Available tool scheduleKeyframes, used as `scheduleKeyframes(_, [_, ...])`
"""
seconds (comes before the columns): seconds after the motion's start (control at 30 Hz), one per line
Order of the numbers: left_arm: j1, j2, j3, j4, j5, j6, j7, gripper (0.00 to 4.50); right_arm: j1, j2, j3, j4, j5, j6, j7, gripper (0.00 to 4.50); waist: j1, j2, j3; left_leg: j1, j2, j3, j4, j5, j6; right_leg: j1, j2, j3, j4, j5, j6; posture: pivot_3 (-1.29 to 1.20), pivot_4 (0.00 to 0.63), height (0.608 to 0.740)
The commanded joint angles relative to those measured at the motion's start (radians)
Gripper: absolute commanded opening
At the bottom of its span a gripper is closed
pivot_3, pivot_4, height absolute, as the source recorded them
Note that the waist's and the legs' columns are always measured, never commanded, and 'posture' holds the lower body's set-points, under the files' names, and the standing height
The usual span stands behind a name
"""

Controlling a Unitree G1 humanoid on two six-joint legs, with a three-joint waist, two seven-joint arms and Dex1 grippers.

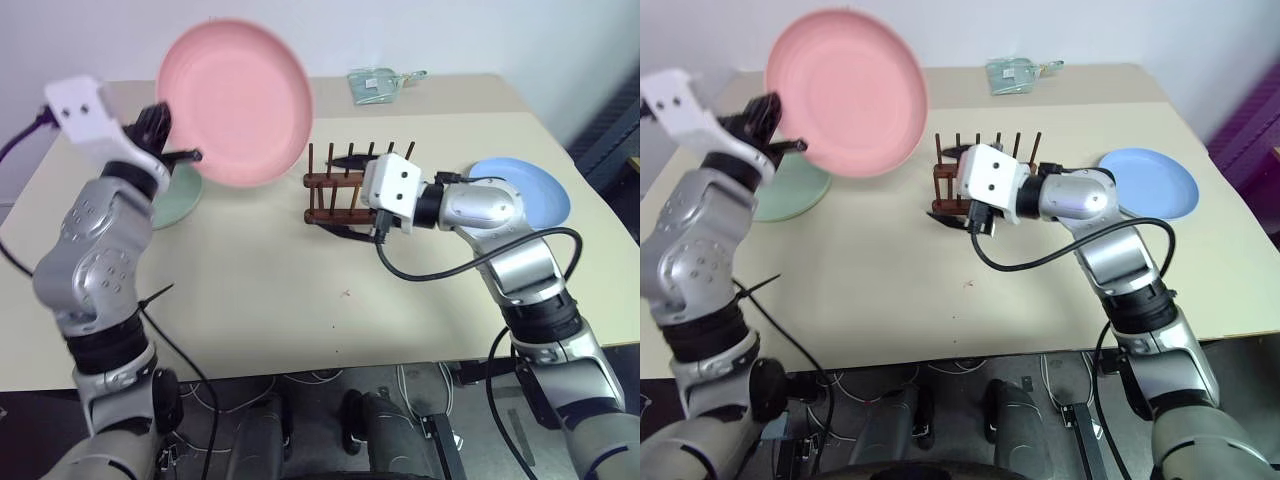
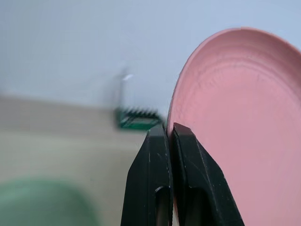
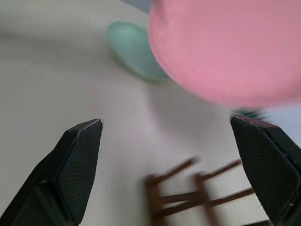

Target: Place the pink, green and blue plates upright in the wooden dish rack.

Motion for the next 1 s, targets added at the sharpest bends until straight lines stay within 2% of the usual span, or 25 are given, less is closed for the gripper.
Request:
scheduleKeyframes(0.03, [-0.069, -0.016, -0.052, 0.006, 0.029, 0.003, 0.014, 0.00, -0.062, 0.002, 0.028, 0.077, -0.142, -0.176, -0.086, 4.45, 0.001, 0.000, 0.000, 0.000, 0.000, 0.000, 0.000, 0.000, 0.000, 0.000, 0.001, 0.000, 0.000, 0.000, 0.000, 0.00, 0.150, 0.730])
scheduleKeyframes(0.17, [-0.138, -0.059, -0.082, 0.043, 0.027, 0.033, 0.030, 0.00, -0.116, 0.001, 0.077, 0.199, -0.316, -0.349, -0.211, 4.45, 0.002, 0.000, 0.000, 0.000, 0.001, 0.001, 0.000, 0.002, -0.003, 0.000, 0.003, 0.000, 0.001, -0.002, 0.003, 0.00, 0.150, 0.730])
scheduleKeyframes(0.3, [-0.147, -0.076, -0.083, 0.039, 0.015, 0.059, 0.019, 0.00, -0.149, 0.010, 0.093, 0.284, -0.410, -0.429, -0.292, 4.45, -0.002, 0.000, 0.000, 0.000, 0.001, 0.000, 0.000, 0.002, -0.003, 0.000, 0.003, 0.000, 0.001, -0.002, 0.003, 0.00, 0.150, 0.730])
scheduleKeyframes(0.4, [-0.136, -0.082, -0.076, 0.032, 0.009, 0.070, 0.012, 0.00, -0.162, 0.004, 0.104, 0.330, -0.472, -0.472, -0.340, 3.60, -0.002, 0.000, 0.000, 0.000, 0.001, 0.000, 0.000, 0.002, -0.003, 0.000, 0.003, 0.000, 0.002, -0.001, 0.003, 0.00, 0.150, 0.730])
scheduleKeyframes(0.53, [-0.129, -0.087, -0.061, 0.036, 0.006, 0.079, 0.013, 0.00, -0.158, 0.002, 0.103, 0.352, -0.525, -0.508, -0.385, 1.61, -0.002, 0.000, 0.000, 0.000, 0.001, 0.000, 0.000, 0.003, -0.004, 0.000, 0.003, 0.000, 0.002, -0.001, 0.002, 0.00, 0.150, 0.730])
scheduleKeyframes(0.6, [-0.126, -0.091, -0.055, 0.034, 0.002, 0.084, 0.013, 0.00, -0.156, 0.003, 0.099, 0.352, -0.544, -0.518, -0.406, 0.47, -0.002, 0.000, 0.000, 0.000, 0.001, 0.000, 0.000, 0.003, -0.004, 0.000, 0.003, 0.000, 0.002, -0.001, 0.002, 0.00, 0.150, 0.730])
scheduleKeyframes(0.63, [-0.126, -0.098, -0.049, 0.035, -0.006, 0.085, 0.013, 0.00, -0.157, 0.003, 0.098, 0.354, -0.558, -0.524, -0.417, 0.06, -0.002, 0.000, 0.000, 0.000, 0.001, 0.000, 0.000, 0.003, -0.004, 0.001, 0.003, 0.000, 0.002, -0.001, 0.002, 0.00, 0.150, 0.730])
scheduleKeyframes(0.67, [-0.125, -0.103, -0.046, 0.035, -0.011, 0.087, 0.013, 0.00, -0.159, 0.001, 0.097, 0.358, -0.574, -0.530, -0.427, 0.06, -0.002, 0.000, 0.000, 0.000, 0.001, 0.000, 0.000, 0.003, -0.004, 0.001, 0.003, 0.000, 0.002, -0.001, 0.002, 0.00, 0.150, 0.730])
scheduleKeyframes(0.77, [-0.125, -0.146, -0.012, 0.037, -0.062, 0.079, 0.010, 0.85, -0.156, -0.005, 0.094, 0.361, -0.608, -0.540, -0.454, 0.00, 0.001, 0.000, 0.000, 0.000, 0.001, 0.000, 0.000, 0.003, -0.004, 0.001, 0.003, 0.000, 0.002, -0.001, 0.002, 0.00, 0.150, 0.730])
scheduleKeyframes(0.93, [-0.198, -0.234, 0.105, 0.053, -0.144, -0.025, 0.079, 3.39, -0.130, -0.041, 0.074, 0.343, -0.615, -0.547, -0.464, 0.00, 0.001, -0.001, 0.000, 0.000, 0.001, 0.000, 0.001, 0.003, -0.004, 0.001, 0.003, 0.000, 0.002, -0.001, 0.002, 0.00, 0.150, 0.730])
scheduleKeyframes(1.0, [-0.225, -0.225, 0.146, 0.069, -0.140, -0.080, 0.098, 3.39, -0.113, -0.072, 0.037, 0.334, -0.591, -0.541, -0.464, 0.00, 0.003, -0.001, 0.001, 0.000, 0.001, -0.001, 0.001, 0.003, -0.004, 0.001, 0.003, 0.000, 0.002, -0.001, 0.002, 0.00, 0.150, 0.730])
